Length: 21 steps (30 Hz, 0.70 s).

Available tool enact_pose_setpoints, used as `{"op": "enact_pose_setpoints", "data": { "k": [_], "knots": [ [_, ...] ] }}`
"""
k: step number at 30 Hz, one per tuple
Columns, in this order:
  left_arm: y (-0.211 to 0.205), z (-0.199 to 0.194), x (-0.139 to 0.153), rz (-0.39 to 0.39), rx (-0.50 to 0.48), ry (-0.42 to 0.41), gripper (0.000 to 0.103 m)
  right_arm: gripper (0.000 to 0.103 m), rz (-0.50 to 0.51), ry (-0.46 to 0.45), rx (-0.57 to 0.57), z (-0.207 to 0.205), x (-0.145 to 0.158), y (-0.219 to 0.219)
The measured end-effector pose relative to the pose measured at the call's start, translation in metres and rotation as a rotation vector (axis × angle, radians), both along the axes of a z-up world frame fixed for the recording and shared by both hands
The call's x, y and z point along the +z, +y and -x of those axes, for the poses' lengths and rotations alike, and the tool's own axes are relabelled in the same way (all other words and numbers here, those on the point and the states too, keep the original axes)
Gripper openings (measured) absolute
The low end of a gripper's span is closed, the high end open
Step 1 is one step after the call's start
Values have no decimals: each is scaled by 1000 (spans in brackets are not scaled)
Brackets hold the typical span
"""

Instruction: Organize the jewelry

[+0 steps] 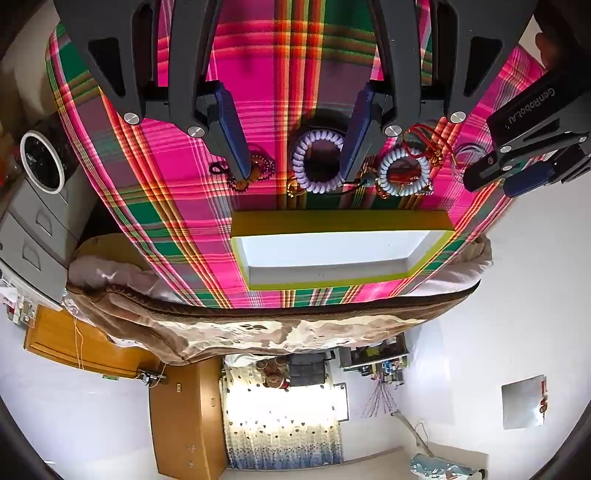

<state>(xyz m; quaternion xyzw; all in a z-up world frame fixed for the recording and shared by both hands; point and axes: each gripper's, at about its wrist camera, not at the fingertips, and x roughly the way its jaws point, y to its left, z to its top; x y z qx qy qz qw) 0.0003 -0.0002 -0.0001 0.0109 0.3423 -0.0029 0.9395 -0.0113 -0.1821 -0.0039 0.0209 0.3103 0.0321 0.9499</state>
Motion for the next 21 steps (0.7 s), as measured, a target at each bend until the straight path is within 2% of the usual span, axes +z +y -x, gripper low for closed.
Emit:
{"op": "enact_pose_setpoints", "data": {
  "k": [21],
  "knots": [
    [0,4,4,11,2,-15,59,51,7,-12,-6,3,4,-2]
  ]
}}
